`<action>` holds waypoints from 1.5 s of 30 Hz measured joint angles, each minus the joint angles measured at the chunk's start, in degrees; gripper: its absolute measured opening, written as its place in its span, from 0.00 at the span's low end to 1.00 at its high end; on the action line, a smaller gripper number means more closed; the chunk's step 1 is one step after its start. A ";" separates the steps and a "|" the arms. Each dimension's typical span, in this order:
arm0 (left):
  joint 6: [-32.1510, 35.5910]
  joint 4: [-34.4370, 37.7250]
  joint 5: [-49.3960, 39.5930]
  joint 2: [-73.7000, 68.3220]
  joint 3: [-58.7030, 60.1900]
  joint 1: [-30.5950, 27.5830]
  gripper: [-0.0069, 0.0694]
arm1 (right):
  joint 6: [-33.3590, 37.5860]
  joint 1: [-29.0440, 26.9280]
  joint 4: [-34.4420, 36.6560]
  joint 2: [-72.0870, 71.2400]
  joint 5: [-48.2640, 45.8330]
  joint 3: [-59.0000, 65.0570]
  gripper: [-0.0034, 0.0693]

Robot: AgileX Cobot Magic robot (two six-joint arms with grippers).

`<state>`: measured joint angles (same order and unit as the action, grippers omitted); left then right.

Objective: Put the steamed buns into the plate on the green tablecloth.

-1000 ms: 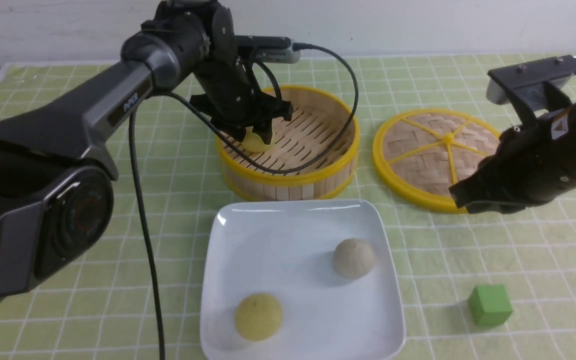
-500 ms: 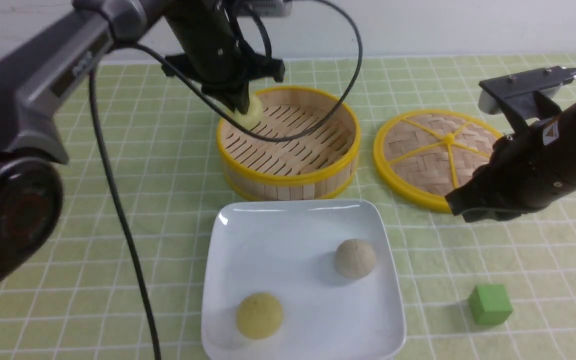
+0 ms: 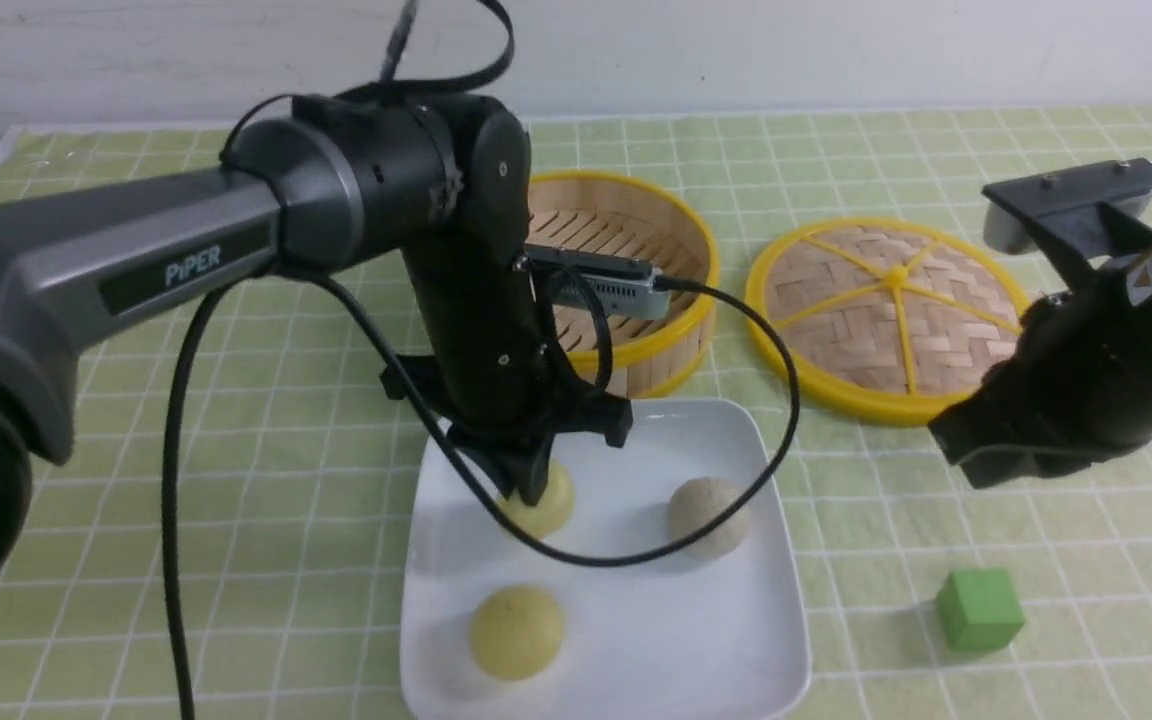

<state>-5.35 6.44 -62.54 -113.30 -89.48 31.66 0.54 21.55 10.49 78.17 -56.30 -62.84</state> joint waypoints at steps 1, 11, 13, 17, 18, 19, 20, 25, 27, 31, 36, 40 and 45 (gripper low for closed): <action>-0.15 0.00 0.67 0.01 0.11 0.20 0.28 | -0.54 0.00 0.00 -1.28 -1.33 0.00 0.08; -0.54 0.79 -0.43 0.05 -0.38 0.48 0.73 | -4.99 0.00 -3.93 -23.54 -9.99 6.71 0.09; -0.54 0.58 -0.72 0.54 -1.67 0.48 0.74 | -6.56 0.00 -6.06 -31.63 -9.70 10.92 0.10; -0.02 -2.14 -1.43 3.05 -3.73 0.48 0.57 | -7.62 0.00 -9.15 -46.35 2.02 22.35 0.10; 0.25 -2.98 -1.68 3.64 -3.88 0.48 0.49 | -7.80 0.00 -9.52 -50.08 8.95 26.83 0.11; 0.51 -3.60 -1.79 4.18 -4.00 0.48 0.42 | -7.93 0.00 -9.53 -51.71 12.80 29.14 0.11; 0.70 -4.25 -2.04 4.48 -4.05 0.48 0.33 | -8.00 0.00 -9.53 -54.02 19.26 32.15 0.11; 1.14 -6.05 -2.17 4.70 -4.06 0.48 0.10 | -8.11 0.00 -9.60 -57.74 40.04 44.12 0.11; 1.16 -6.44 -2.17 4.70 -4.06 0.48 0.09 | -8.11 0.00 -9.72 -57.72 42.03 45.38 0.11; 1.16 -6.44 -2.17 4.70 -4.06 0.48 0.09 | -8.11 0.00 -9.72 -57.72 43.24 45.97 0.11; 1.16 -6.75 -2.18 4.70 -4.06 0.48 0.09 | -8.11 0.00 -9.72 -57.72 43.42 45.97 0.12; 1.16 -6.86 -2.18 4.70 -4.06 0.48 0.09 | -8.11 0.00 -9.72 -57.72 43.62 45.97 0.13; 1.16 -8.32 -2.18 4.70 -4.06 0.48 0.09 | -8.11 0.00 -9.72 -57.72 43.69 46.10 0.14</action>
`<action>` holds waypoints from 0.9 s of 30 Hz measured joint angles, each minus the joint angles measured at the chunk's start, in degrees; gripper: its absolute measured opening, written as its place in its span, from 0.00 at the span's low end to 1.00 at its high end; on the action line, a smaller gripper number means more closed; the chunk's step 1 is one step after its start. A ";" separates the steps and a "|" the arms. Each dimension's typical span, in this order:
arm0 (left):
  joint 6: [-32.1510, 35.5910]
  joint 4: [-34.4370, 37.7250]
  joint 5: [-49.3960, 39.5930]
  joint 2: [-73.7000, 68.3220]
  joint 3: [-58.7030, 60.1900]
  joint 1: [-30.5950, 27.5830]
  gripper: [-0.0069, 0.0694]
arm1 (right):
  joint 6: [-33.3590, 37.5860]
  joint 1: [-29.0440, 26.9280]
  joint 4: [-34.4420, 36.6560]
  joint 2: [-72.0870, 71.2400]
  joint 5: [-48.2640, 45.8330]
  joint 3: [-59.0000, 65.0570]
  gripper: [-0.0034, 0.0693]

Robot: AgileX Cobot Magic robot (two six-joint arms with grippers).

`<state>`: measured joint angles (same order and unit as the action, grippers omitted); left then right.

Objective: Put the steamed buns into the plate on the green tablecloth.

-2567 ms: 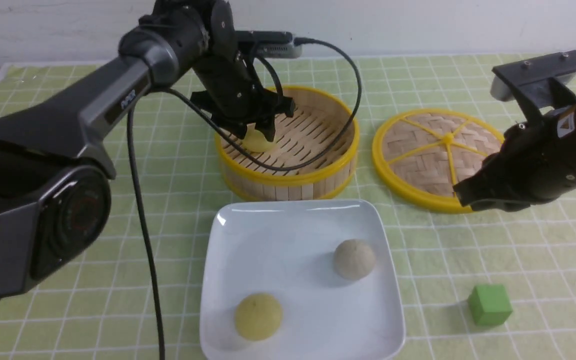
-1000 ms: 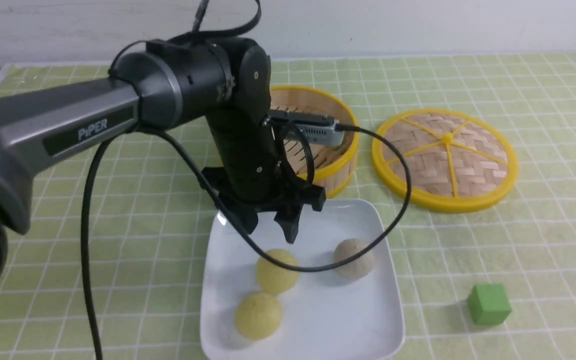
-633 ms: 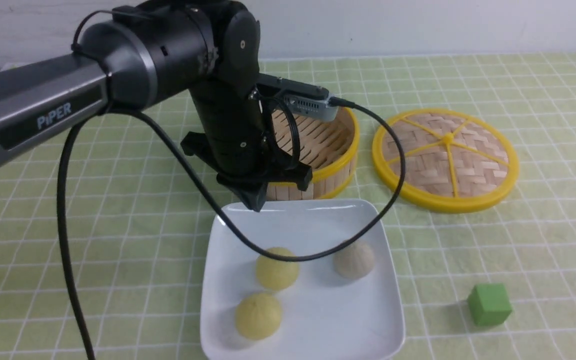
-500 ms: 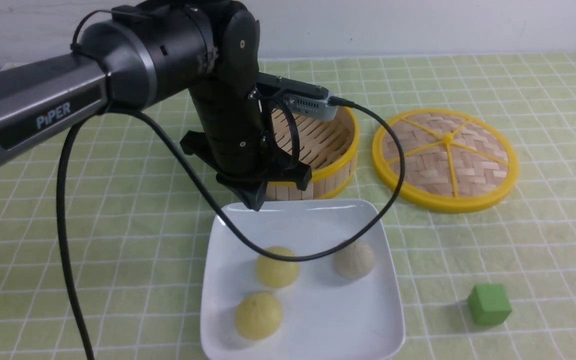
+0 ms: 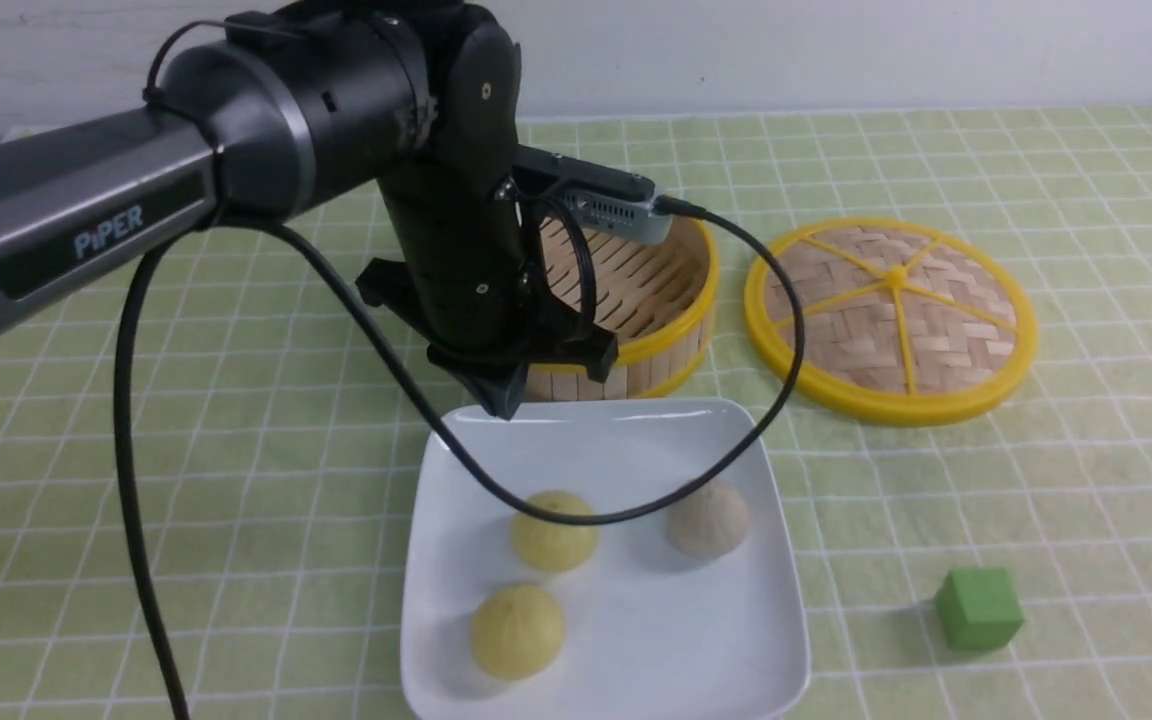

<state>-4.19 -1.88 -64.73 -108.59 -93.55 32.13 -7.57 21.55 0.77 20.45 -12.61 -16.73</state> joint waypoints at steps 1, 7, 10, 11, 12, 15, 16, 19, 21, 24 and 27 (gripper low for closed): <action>0.00 -0.59 0.00 0.00 0.00 0.00 0.09 | 0.00 0.00 0.00 0.00 0.13 0.24 0.14; -0.73 -1.43 -0.05 0.00 0.00 0.00 0.10 | 0.00 -0.28 -0.22 -3.72 -0.75 3.75 0.15; -1.69 -1.37 -0.22 0.68 0.00 0.06 0.10 | 0.00 -4.57 -1.52 -9.47 -2.12 8.55 0.15; -1.74 -1.37 -0.33 1.25 0.00 0.06 0.10 | 0.00 -6.25 -2.07 -10.80 -2.75 9.92 0.16; -1.76 -1.37 -0.39 1.39 0.00 0.06 0.10 | 0.00 -6.25 -2.19 -11.12 -2.93 9.92 0.16; -1.95 -1.71 -1.36 5.27 0.00 0.06 0.10 | 0.00 -12.32 -3.64 -16.27 -7.02 14.31 0.16; -1.95 -1.99 -1.90 6.68 0.00 0.06 0.10 | 0.00 -13.35 -3.71 -17.45 -8.34 15.38 0.16; -1.56 -4.18 -4.79 10.92 0.00 0.11 0.10 | 0.00 -15.98 -3.90 -20.06 -10.66 17.71 0.17; -1.25 -6.66 -5.64 14.04 0.10 0.10 0.10 | 0.00 -16.82 -4.10 -20.91 -10.49 17.70 0.18; -1.30 -8.71 -5.76 18.12 1.31 0.10 0.10 | 0.00 -17.06 -4.22 -21.12 -10.36 17.76 0.18; -2.73 -9.35 -5.89 27.43 7.07 0.10 0.11 | 0.00 -17.08 -4.30 -21.12 -10.23 17.76 0.18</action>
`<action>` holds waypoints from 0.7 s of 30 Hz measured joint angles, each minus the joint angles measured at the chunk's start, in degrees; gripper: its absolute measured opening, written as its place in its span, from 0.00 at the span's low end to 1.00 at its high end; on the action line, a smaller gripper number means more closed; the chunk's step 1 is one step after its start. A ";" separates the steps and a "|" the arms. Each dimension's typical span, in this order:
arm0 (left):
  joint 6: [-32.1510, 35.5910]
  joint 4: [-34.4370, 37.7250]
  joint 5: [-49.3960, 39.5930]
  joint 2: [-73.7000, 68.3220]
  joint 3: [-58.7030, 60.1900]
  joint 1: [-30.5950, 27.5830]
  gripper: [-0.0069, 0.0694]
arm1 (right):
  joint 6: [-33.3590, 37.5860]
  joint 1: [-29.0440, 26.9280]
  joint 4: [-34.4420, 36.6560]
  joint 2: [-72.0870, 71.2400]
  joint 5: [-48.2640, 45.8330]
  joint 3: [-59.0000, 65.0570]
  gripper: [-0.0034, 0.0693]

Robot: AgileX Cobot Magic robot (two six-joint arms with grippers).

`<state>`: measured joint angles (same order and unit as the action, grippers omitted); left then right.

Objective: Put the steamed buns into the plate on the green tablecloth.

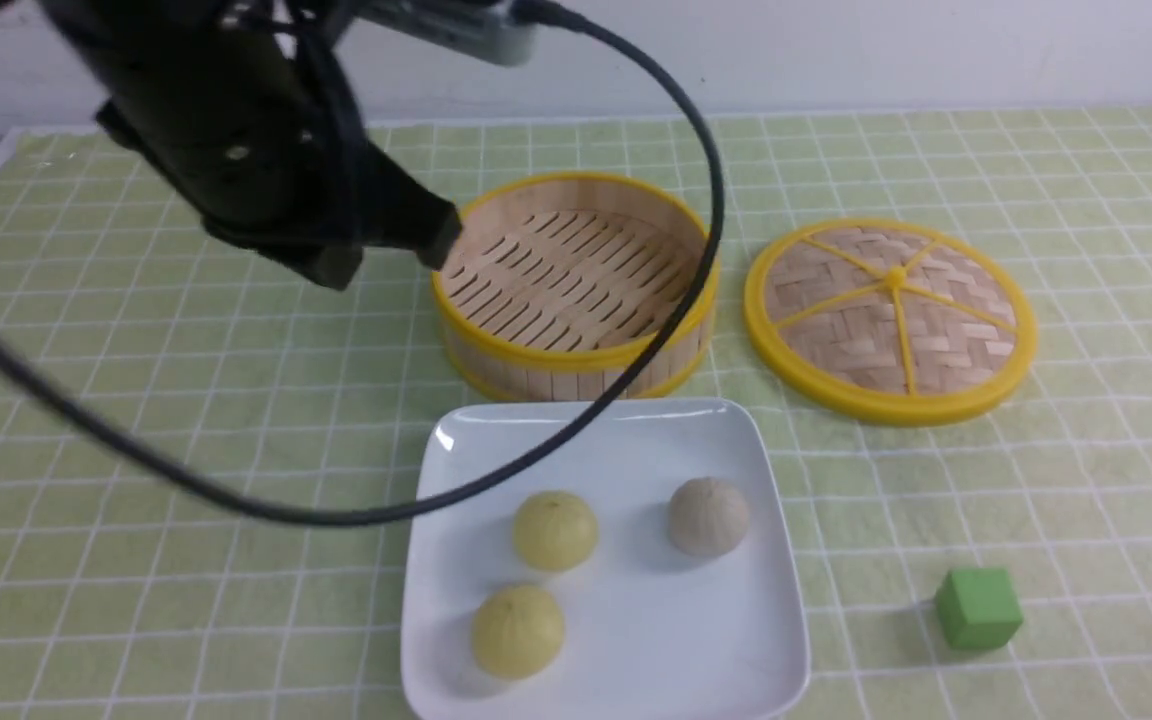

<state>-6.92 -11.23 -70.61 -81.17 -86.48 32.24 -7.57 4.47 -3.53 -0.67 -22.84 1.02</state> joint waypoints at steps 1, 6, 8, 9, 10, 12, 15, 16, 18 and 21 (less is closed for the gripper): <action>-0.96 0.28 0.00 3.89 3.34 0.00 0.11 | 0.00 0.00 0.00 0.00 0.00 0.00 0.19; -6.60 0.68 5.19 20.58 20.98 0.00 0.11 | 0.00 0.00 0.00 0.00 0.00 0.00 0.20; -10.06 0.68 13.62 28.73 30.45 0.00 0.11 | 0.00 0.00 -0.04 0.00 0.00 0.05 0.20; -12.08 0.62 19.26 32.68 35.10 0.00 0.11 | 0.00 0.00 -0.04 0.00 0.00 0.04 0.21; -14.92 0.46 27.86 37.23 40.51 0.00 0.11 | 0.00 0.00 -0.04 0.00 0.00 0.04 0.21; -17.72 -0.12 37.11 42.81 47.32 0.00 0.12 | 0.00 0.00 -0.04 0.00 0.00 0.04 0.21; -20.33 -2.14 52.70 50.29 56.37 0.00 0.12 | 0.00 -0.05 -0.04 0.00 0.00 0.04 0.21; -21.04 -3.58 59.95 55.71 62.19 0.00 0.12 | 0.00 -0.05 -0.04 0.00 0.00 0.04 0.21; -21.30 -4.69 65.75 60.40 66.61 0.00 0.12 | 0.00 -0.05 -0.04 0.00 0.00 0.04 0.22; -21.35 -6.10 69.31 66.79 71.89 0.00 0.12 | 0.00 -0.05 -0.04 0.00 0.00 0.04 0.23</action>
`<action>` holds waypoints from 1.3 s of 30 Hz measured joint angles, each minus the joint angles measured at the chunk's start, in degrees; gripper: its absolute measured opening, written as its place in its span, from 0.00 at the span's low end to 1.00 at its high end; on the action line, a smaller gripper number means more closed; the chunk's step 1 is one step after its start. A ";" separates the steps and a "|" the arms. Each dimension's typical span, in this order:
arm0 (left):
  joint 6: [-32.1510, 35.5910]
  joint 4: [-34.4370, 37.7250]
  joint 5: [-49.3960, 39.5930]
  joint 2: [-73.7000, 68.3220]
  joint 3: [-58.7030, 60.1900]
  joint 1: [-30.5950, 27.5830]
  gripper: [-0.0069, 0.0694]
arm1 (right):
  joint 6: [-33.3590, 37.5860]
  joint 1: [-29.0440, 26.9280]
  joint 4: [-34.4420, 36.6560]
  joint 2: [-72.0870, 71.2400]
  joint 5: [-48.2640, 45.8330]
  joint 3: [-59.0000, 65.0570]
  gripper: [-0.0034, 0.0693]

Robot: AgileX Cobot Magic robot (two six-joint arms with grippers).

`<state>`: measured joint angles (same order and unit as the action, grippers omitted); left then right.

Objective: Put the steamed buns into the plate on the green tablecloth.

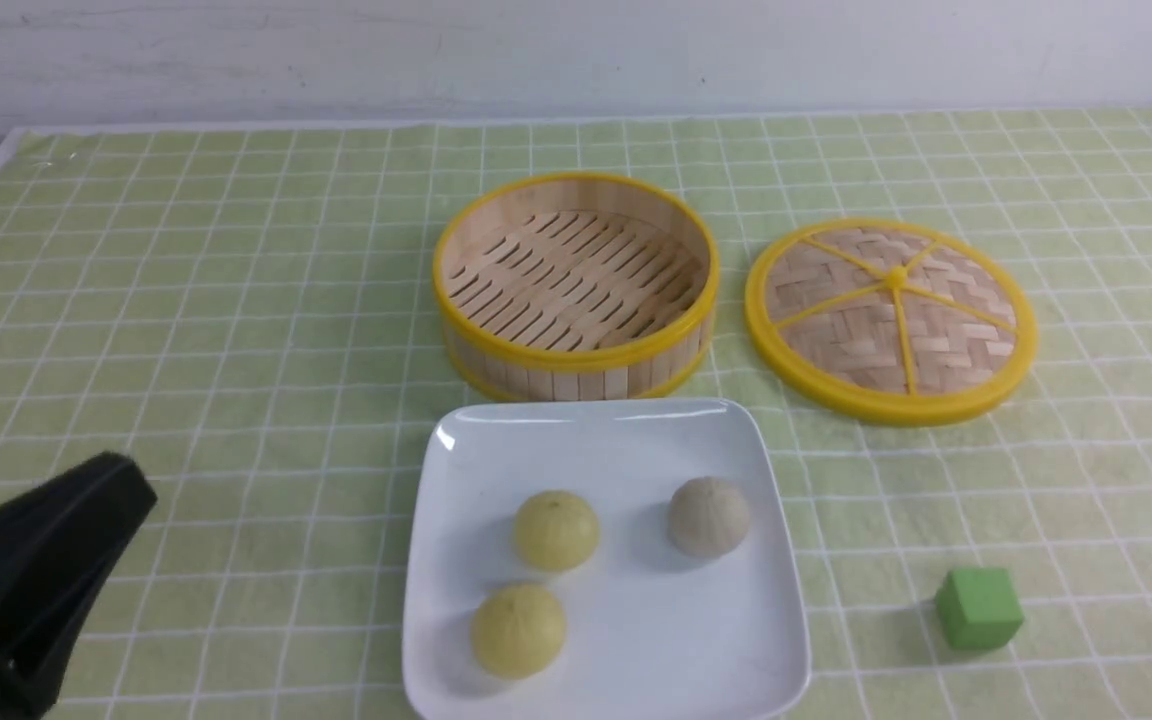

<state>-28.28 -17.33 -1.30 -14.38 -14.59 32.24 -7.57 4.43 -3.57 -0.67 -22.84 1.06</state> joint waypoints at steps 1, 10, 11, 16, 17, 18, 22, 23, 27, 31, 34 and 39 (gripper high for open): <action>0.17 -1.16 0.39 3.56 2.63 0.00 0.12 | 0.00 0.00 0.00 0.00 0.00 0.00 0.23; -0.53 -1.89 -9.77 10.90 7.78 -0.36 0.13 | 0.00 0.00 0.00 0.00 0.00 0.00 0.24; 0.09 -1.78 -10.35 10.90 7.78 -0.85 0.13 | 0.00 0.00 0.00 0.00 0.00 0.00 0.24; 5.25 0.90 -13.43 10.90 7.78 -9.31 0.14 | 0.00 0.00 0.00 0.00 0.00 0.00 0.25; 6.37 1.63 -14.21 10.90 7.78 -11.85 0.14 | 0.00 0.00 0.00 0.00 0.00 0.00 0.26; 7.86 2.42 -15.15 10.90 7.86 -15.00 0.14 | 0.00 0.00 0.00 0.00 0.00 0.00 0.26; 9.82 4.93 -16.45 11.02 9.62 -24.60 0.14 | 0.00 0.00 0.00 0.00 0.00 0.00 0.26; 9.86 5.06 -16.46 11.15 9.87 -25.03 0.14 | 0.00 0.00 0.00 0.00 0.00 0.00 0.26; 10.19 5.93 -19.06 14.50 12.37 -30.66 0.15 | 0.00 0.00 0.00 0.00 0.00 0.00 0.27; 10.71 6.38 -21.21 15.01 15.35 -31.33 0.16 | 0.00 0.00 -0.14 0.00 0.00 0.00 0.28; 10.83 6.82 -21.35 15.05 15.68 -31.32 0.16 | 0.00 0.00 -0.14 0.00 0.00 0.00 0.28; 11.01 6.98 -21.31 15.05 15.68 -31.32 0.16 | 0.00 0.00 -0.17 0.00 0.00 0.00 0.30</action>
<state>-17.27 -10.34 -22.60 0.67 1.10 0.91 -7.57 4.43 -3.74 -0.67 -22.84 1.06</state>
